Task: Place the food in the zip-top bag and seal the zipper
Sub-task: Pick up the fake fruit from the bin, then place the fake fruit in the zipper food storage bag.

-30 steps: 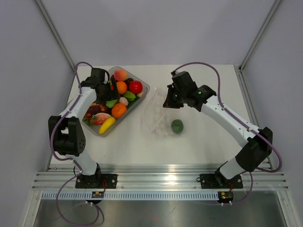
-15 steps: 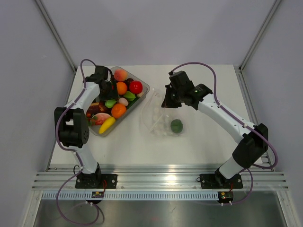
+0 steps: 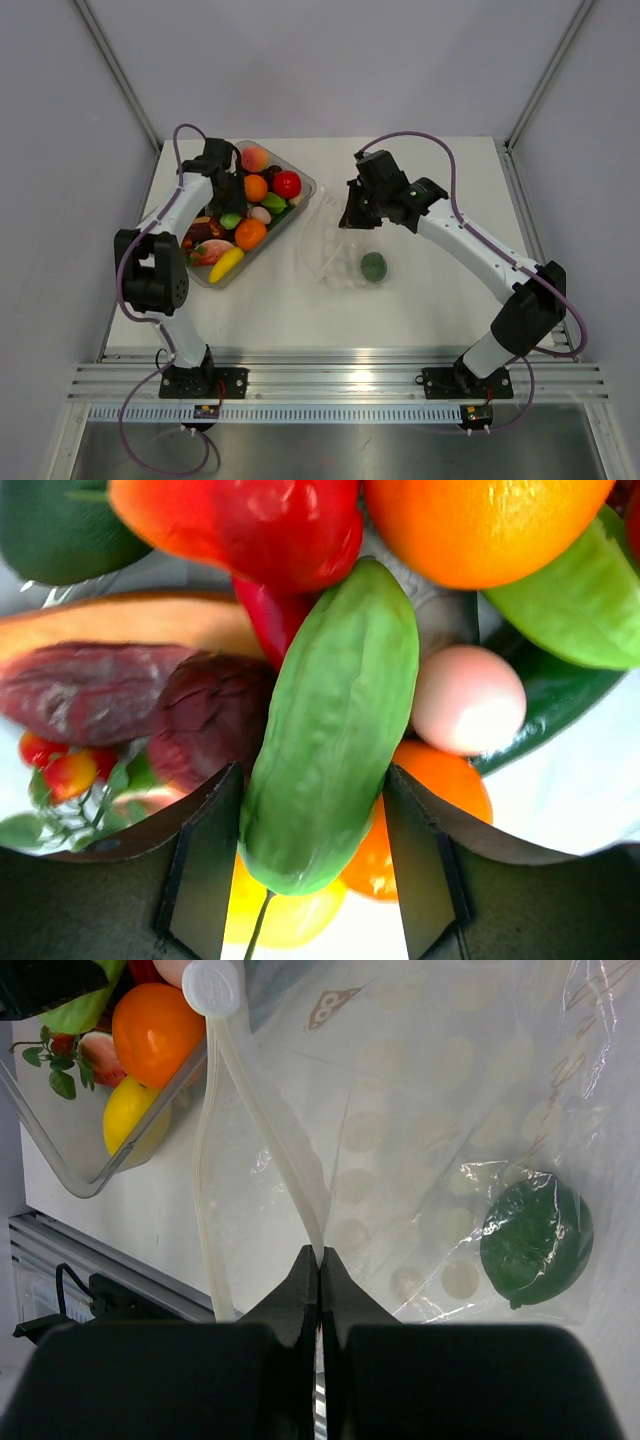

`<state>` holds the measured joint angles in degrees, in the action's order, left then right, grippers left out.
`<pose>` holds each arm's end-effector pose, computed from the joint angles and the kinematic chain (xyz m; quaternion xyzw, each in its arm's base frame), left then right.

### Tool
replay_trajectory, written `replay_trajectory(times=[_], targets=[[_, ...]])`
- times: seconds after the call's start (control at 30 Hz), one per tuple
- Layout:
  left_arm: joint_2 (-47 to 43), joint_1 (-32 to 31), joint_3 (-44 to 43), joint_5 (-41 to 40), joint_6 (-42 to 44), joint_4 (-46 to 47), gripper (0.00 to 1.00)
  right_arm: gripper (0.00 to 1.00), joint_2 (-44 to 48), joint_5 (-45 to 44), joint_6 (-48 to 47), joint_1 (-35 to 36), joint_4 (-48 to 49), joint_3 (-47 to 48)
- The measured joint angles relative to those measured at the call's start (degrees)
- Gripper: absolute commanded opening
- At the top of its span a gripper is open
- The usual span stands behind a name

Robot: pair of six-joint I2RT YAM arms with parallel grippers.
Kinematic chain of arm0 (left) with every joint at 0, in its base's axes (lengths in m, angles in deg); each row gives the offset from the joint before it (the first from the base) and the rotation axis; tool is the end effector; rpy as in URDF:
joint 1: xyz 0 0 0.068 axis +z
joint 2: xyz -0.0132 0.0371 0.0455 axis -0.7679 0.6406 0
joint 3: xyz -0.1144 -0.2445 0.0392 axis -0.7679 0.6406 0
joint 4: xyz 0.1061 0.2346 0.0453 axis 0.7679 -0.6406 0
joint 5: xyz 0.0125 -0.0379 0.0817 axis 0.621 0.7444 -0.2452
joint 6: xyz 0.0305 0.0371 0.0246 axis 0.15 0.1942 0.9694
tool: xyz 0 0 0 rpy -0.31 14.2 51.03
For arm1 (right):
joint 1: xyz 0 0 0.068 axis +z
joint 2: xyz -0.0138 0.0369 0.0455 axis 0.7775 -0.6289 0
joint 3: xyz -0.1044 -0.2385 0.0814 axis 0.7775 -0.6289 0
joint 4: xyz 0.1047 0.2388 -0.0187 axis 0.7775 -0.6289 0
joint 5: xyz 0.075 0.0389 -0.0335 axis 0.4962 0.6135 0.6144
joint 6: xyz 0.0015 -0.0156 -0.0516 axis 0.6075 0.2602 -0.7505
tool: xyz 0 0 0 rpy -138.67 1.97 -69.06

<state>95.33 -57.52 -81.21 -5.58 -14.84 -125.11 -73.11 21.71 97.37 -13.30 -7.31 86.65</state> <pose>0.3812 -0.0453 0.2553 -0.0685 0.9695 0.0084 0.2352 0.2754 0.2161 0.3395 -0.0587 0.9245 0.2393 0.2908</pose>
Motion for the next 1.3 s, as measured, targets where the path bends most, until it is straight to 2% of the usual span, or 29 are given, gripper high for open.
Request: replay_trajectory(times=[0.1,0.27,0.43,0.57,0.7,0.83,1.13,1.3], targets=[[-3.89,-0.20,0.35,0.31,0.04,-2.08,0.23,0.00,0.00,0.00,0.00,0.15,0.02,0.00],[-15.50,-2.12,1.73,2.16,0.15,-4.81,0.23,0.00,0.00,0.04,0.20,0.42,0.09,0.00],[-26.36,-5.81,1.75,8.59,0.31,-5.79,0.22,0.00,-0.09,0.28,0.42,0.81,0.90,0.00],[-30.25,-9.75,2.62,16.20,-1.07,-4.87,0.22,0.00,-0.57,0.33,0.59,1.27,1.31,0.02],[-30.99,-15.72,6.54,25.00,-4.26,-0.59,0.22,0.00,-0.74,0.35,0.81,1.75,1.31,0.04],[-30.29,-19.76,10.51,30.03,-7.10,2.84,0.21,0.00,-0.74,0.31,0.85,2.08,1.31,0.20],[-29.73,-20.37,13.35,31.80,-9.01,5.64,0.21,0.00,-0.74,0.20,0.90,2.25,1.29,0.22],[-26.47,-21.57,13.35,30.88,-9.07,6.27,0.24,0.00,-0.74,-0.09,0.94,2.67,1.20,0.52]])
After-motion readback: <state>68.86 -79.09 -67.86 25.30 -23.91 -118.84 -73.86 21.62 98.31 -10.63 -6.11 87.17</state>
